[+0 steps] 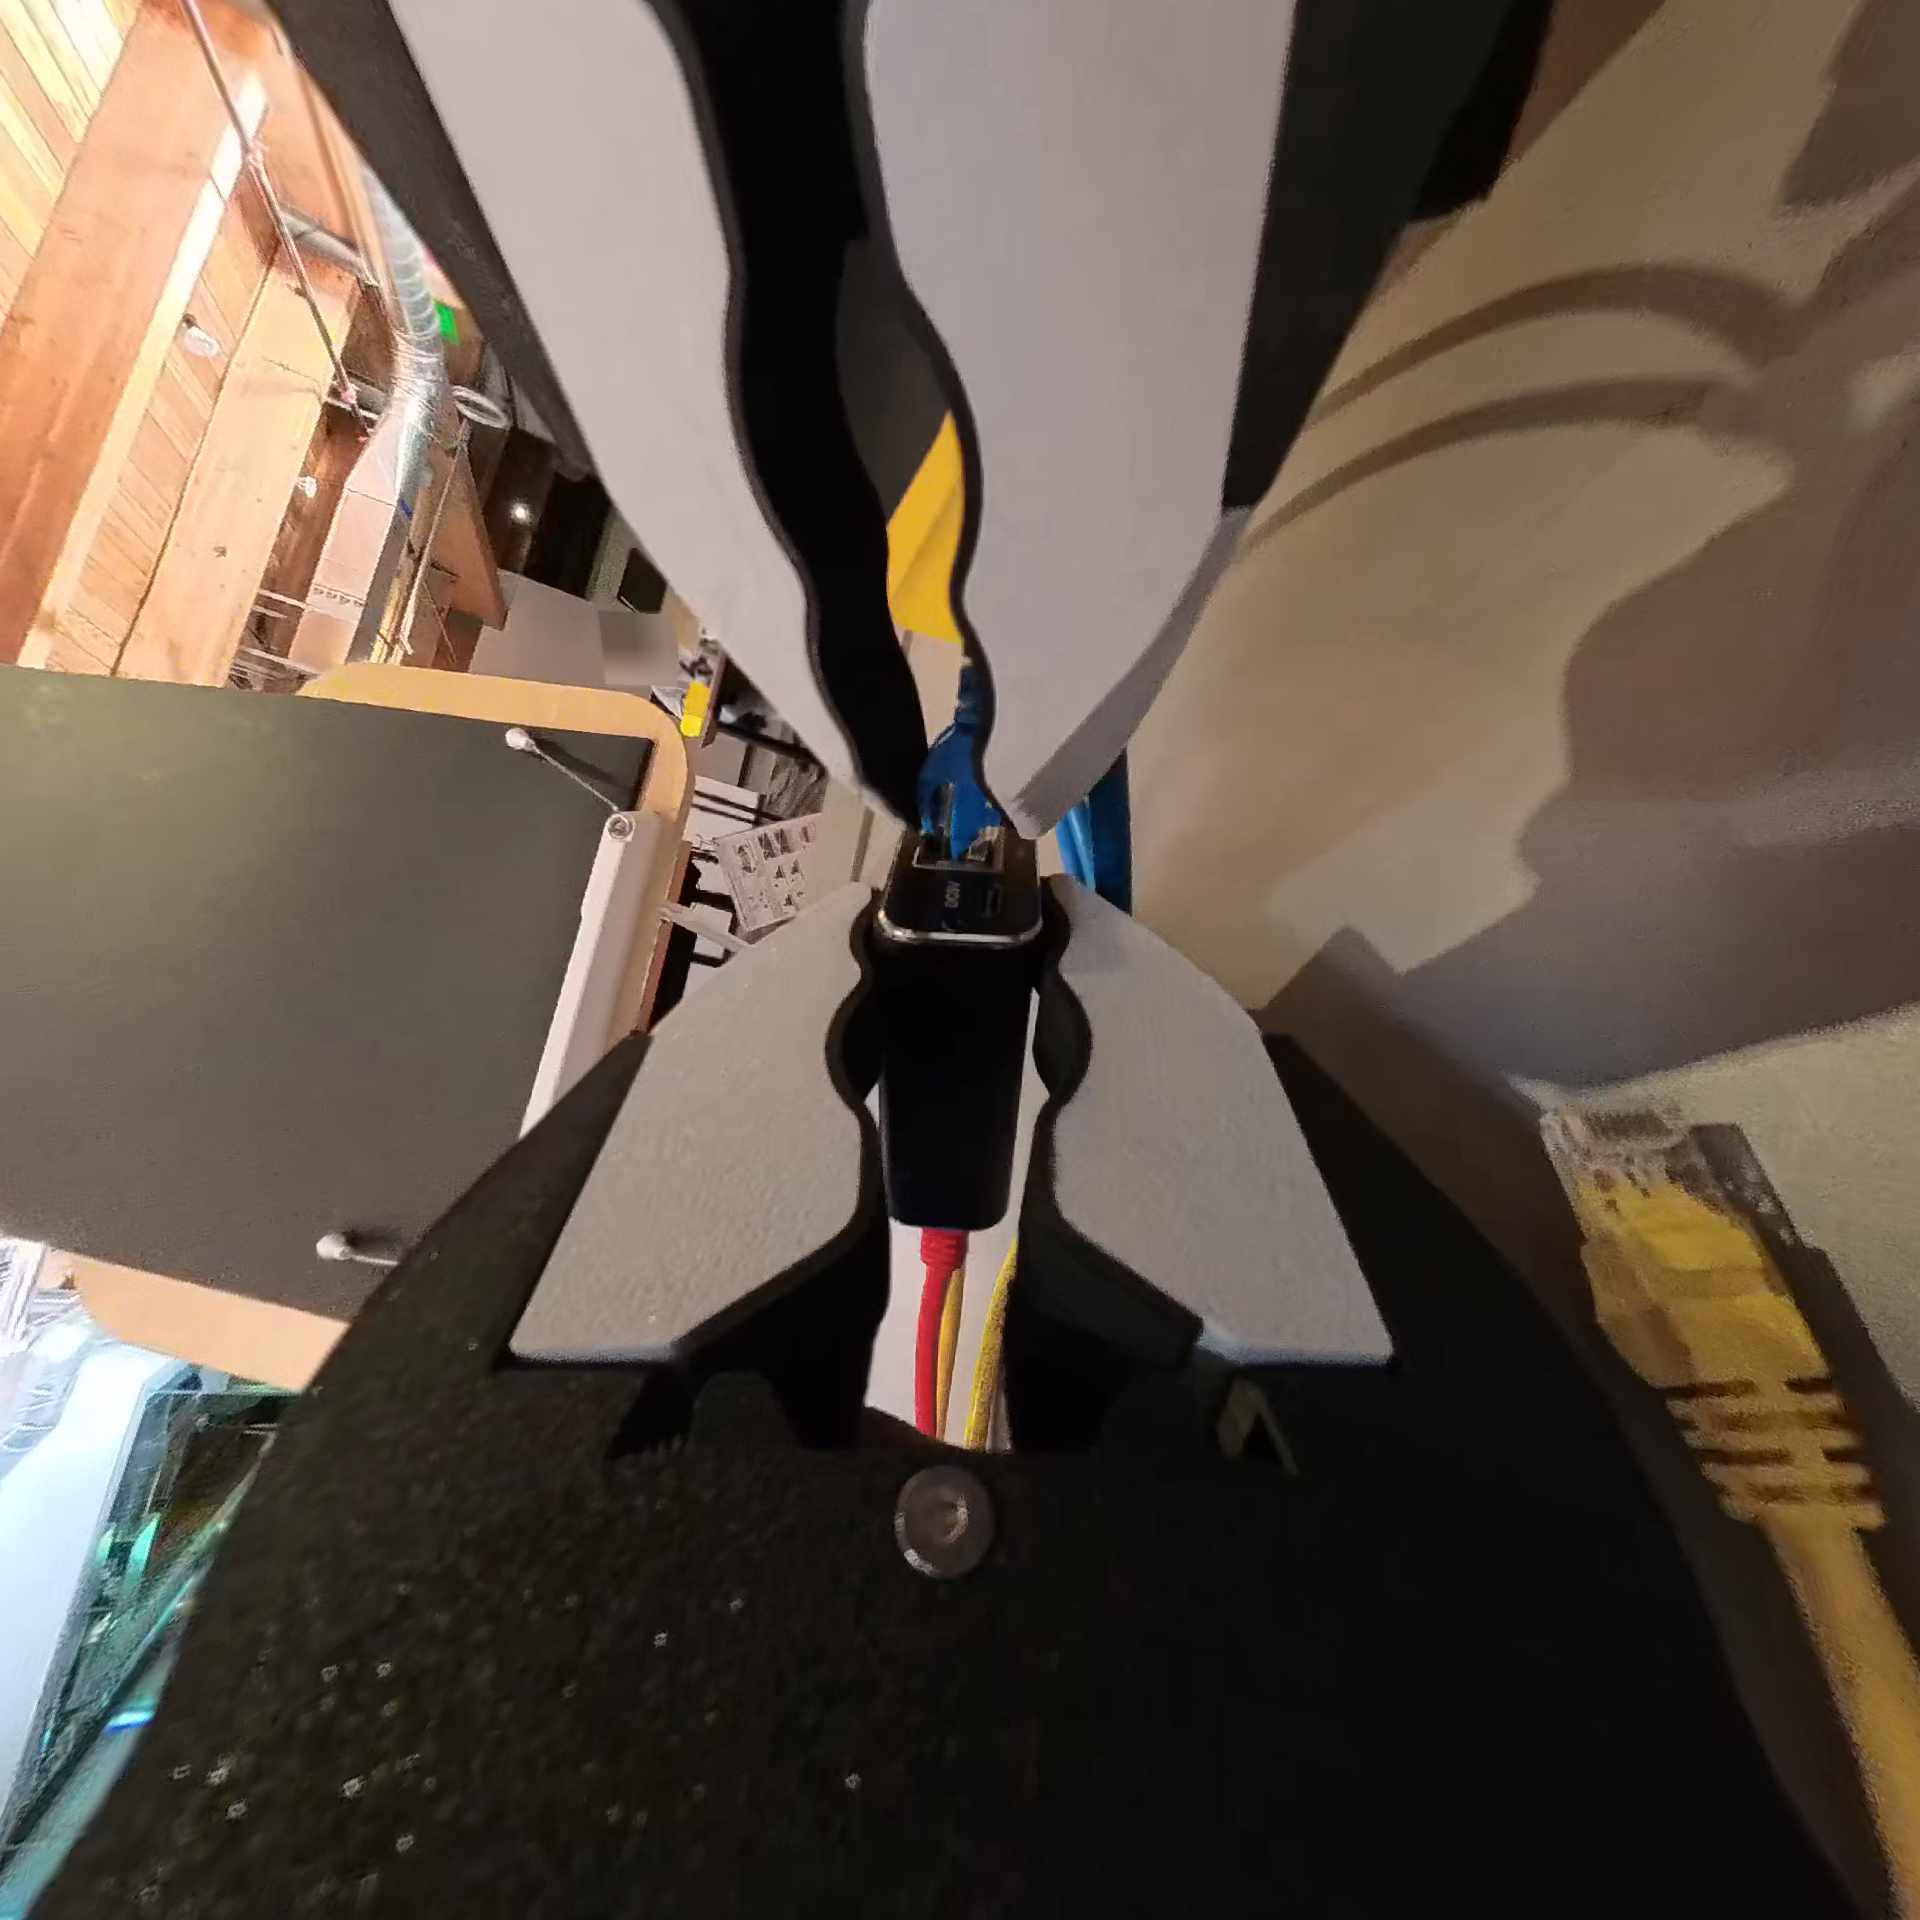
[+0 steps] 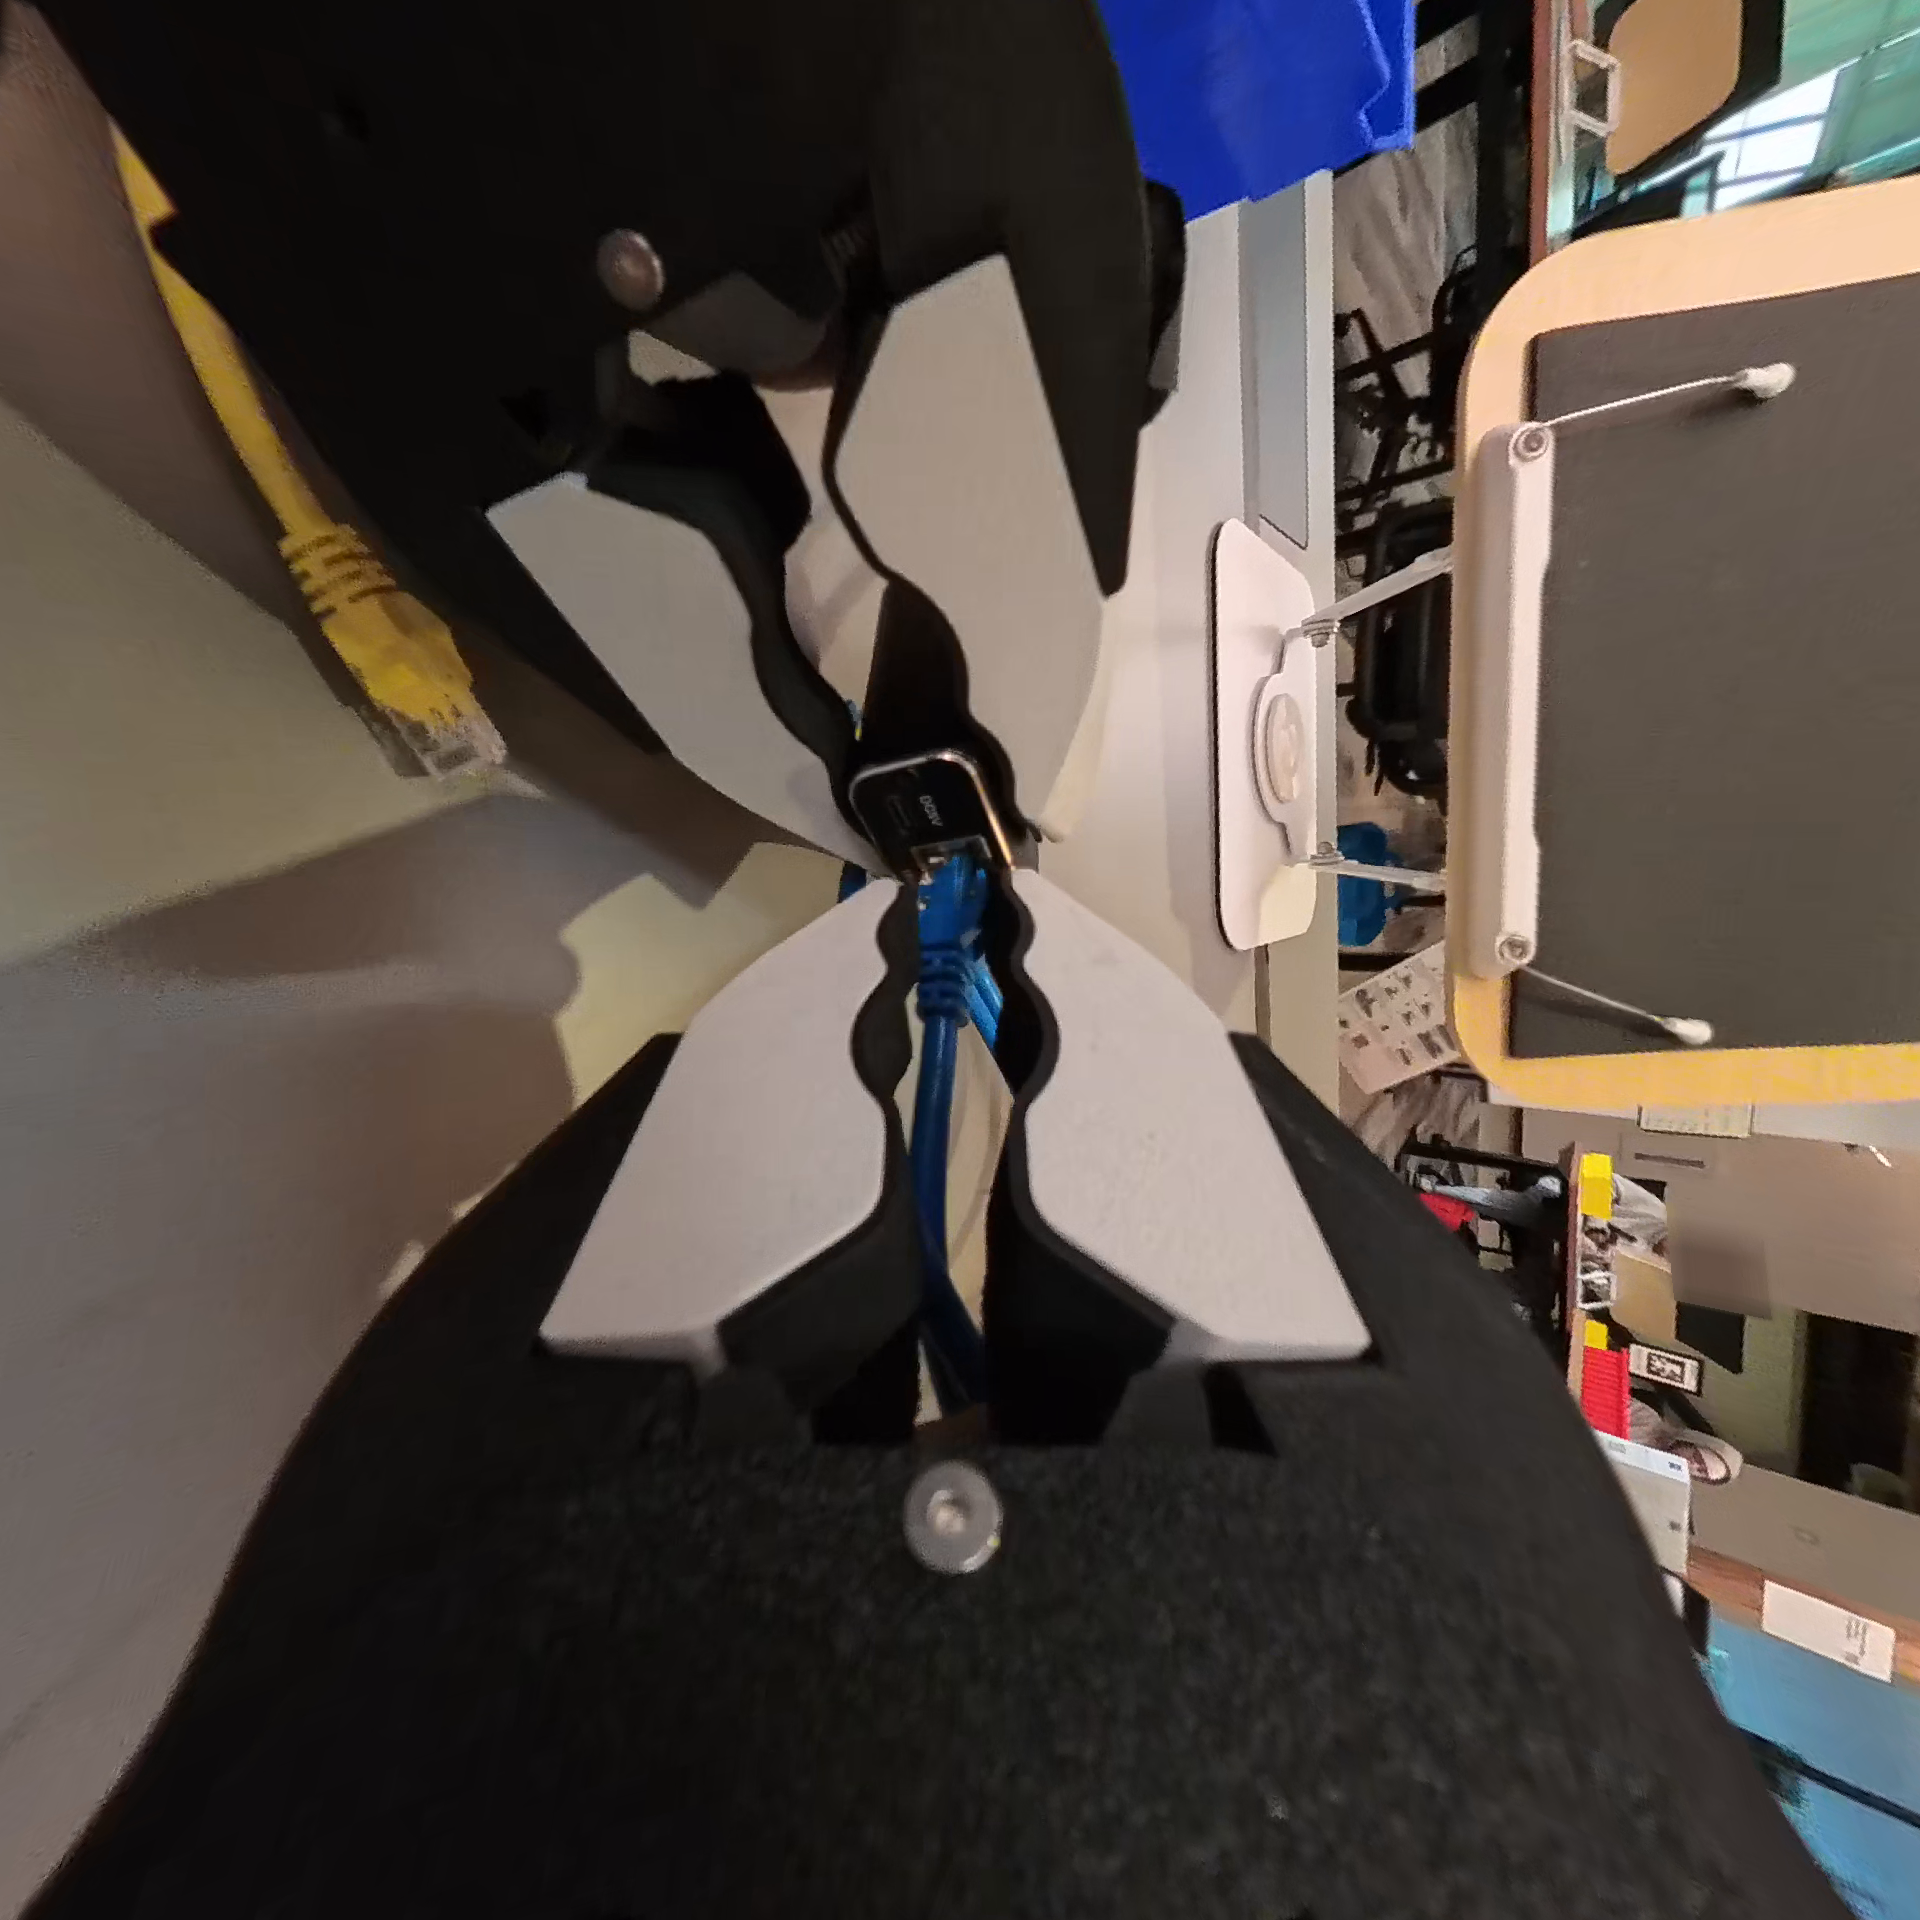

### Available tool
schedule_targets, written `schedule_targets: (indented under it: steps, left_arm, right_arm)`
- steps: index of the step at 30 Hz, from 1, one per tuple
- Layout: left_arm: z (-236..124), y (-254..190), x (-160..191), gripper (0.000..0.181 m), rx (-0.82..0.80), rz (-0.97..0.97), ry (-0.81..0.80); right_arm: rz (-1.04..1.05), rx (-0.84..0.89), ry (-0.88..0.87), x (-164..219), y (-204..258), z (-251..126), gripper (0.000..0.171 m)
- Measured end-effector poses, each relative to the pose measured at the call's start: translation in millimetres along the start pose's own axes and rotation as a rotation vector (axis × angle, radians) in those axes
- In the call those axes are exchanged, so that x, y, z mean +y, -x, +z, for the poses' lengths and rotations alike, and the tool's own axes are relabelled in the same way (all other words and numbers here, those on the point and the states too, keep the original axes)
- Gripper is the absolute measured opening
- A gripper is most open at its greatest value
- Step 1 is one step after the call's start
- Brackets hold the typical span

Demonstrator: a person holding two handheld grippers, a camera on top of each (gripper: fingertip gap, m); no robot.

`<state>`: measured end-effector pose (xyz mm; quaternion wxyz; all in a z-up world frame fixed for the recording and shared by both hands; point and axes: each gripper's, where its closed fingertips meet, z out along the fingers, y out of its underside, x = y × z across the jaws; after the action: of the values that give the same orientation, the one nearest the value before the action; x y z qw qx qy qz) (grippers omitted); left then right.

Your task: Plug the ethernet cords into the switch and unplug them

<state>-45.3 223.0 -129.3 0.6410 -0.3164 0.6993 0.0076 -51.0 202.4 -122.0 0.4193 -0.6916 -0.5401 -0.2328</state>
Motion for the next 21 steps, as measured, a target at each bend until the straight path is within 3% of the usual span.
schedule_targets:
  steps: [2,4,5,7,9,10,17,21]
  left_arm:
    - [2,1,7,0.025,-0.014,0.013,0.05]
    - [6,18,52,0.025,-0.059,-0.021,0.217]
    - [3,32,53,0.025,-0.096,-0.081,0.19]
    - [-4,37,-9,0.025,-0.168,-0.021,0.012]
    - [3,27,-26,0.025,-0.191,0.035,0.043]
    - [5,28,-25,0.025,-0.161,-0.025,0.028]
    - [4,37,27,0.025,-0.153,-0.129,0.139]
    - [2,49,46,0.025,-0.176,-0.191,0.176]
  right_arm:
    - [0.007,0.021,0.013,2,0,-1,0.012]
    - [0.034,0.036,0.031,13,-1,-11,0.012]
    - [0.074,0.041,0.018,18,-1,-18,0.012]
    - [0.192,0.052,-0.044,8,-6,-26,0.012]
    - [0.208,0.039,0.009,13,-7,-30,0.012]
    - [0.198,0.06,-0.007,14,-7,-34,0.012]
    - [0.38,0.066,-0.13,1,-20,-77,0.012]
    - [0.494,-0.014,-0.144,-4,8,-69,0.013]
